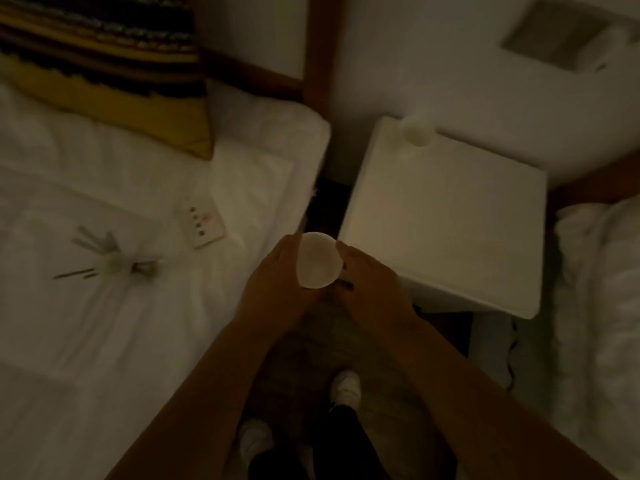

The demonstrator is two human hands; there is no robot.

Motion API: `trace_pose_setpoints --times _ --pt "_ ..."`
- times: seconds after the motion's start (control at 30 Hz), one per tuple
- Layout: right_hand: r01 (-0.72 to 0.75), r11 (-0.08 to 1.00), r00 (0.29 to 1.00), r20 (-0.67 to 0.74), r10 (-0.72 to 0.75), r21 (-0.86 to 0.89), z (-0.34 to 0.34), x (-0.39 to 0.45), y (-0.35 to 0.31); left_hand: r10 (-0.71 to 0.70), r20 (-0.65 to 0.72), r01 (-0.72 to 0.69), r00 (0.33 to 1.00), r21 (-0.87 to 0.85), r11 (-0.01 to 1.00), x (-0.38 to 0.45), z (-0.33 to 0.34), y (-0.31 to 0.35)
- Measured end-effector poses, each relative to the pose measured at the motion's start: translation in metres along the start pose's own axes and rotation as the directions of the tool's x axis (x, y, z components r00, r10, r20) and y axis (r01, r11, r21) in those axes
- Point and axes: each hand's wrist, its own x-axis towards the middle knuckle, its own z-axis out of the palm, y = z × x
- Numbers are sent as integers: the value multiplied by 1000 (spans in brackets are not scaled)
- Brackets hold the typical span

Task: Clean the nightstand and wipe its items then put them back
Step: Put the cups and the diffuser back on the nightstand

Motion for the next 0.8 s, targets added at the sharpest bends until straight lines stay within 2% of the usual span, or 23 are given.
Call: trace_pose_setpoints --times 0.1,0.27,0.4,0.53,0.6,0.67,0.8 --pt "-98 995 990 -103 98 6 -44 4 50 58 140 -49 988 -70 996 48 44 46" --pt "-141 990 955 -266 131 -21 -98 24 129 283 210 -313 936 130 941 123 104 104" --pt "-186 983 942 -287 176 -7 -131 57 188 284 287 -345 915 192 919 182 150 135" --pt "-182 982 947 -280 160 -54 -147 89 231 295 290 -373 910 267 889 231 178 156" --pt "-182 982 938 -308 158 -51 -152 106 247 343 278 -427 897 347 835 252 186 164" --pt "-181 983 930 -330 159 -38 -155 125 263 410 258 -484 875 501 718 276 194 169" --pt "-162 984 929 -348 126 -75 -154 154 287 460 232 -485 857 662 571 309 205 168"
